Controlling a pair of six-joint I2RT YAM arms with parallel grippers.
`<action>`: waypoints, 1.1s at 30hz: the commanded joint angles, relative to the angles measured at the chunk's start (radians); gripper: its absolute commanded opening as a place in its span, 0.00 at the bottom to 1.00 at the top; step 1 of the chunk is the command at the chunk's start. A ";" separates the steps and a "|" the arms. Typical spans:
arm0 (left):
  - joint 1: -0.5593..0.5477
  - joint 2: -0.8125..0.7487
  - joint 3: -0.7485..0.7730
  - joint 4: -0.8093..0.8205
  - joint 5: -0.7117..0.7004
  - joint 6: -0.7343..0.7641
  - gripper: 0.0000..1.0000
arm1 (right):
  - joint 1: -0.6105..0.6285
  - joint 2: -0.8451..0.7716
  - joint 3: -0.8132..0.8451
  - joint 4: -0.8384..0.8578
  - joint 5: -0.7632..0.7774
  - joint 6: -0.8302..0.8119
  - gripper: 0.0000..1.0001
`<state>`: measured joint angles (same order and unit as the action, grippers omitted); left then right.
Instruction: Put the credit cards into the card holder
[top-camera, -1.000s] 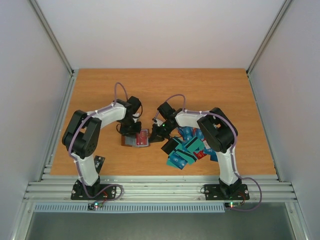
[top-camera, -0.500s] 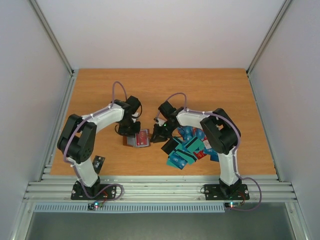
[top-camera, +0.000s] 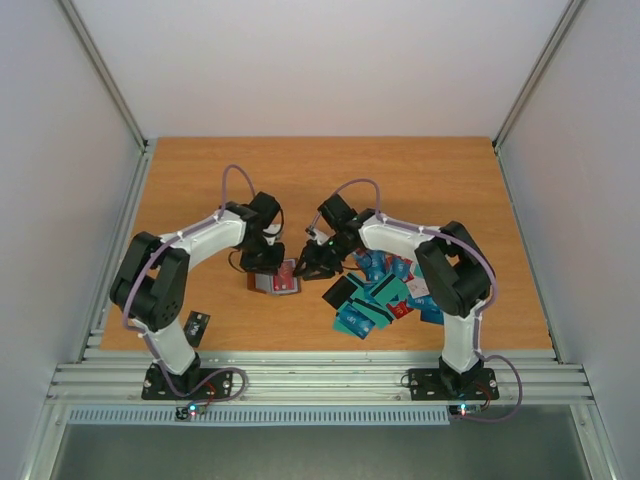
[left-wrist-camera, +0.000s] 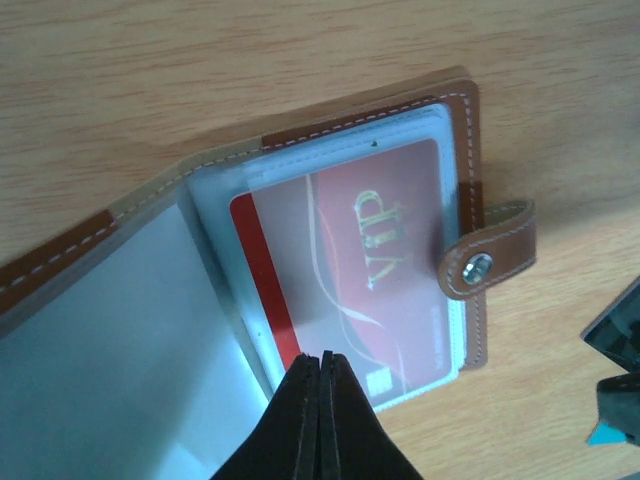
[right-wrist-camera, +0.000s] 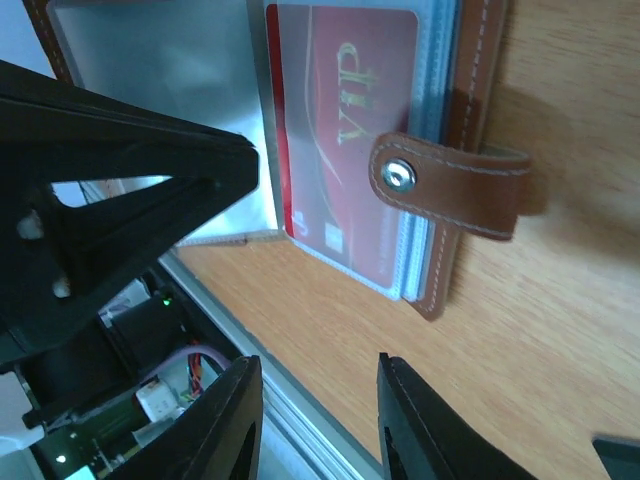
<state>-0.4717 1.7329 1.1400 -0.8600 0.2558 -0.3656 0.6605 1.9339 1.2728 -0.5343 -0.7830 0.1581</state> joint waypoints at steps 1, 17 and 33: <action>-0.001 0.047 -0.006 0.042 0.007 0.026 0.00 | 0.016 0.057 0.032 0.079 -0.036 0.095 0.35; -0.001 0.064 -0.075 0.083 -0.027 0.038 0.00 | 0.017 0.111 0.054 0.091 -0.048 0.112 0.38; 0.006 0.148 -0.110 0.134 -0.013 0.045 0.00 | 0.028 0.165 0.090 0.107 -0.041 0.108 0.43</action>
<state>-0.4641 1.8000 1.0836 -0.8036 0.2573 -0.3317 0.6746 2.0659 1.3373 -0.4492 -0.8192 0.2649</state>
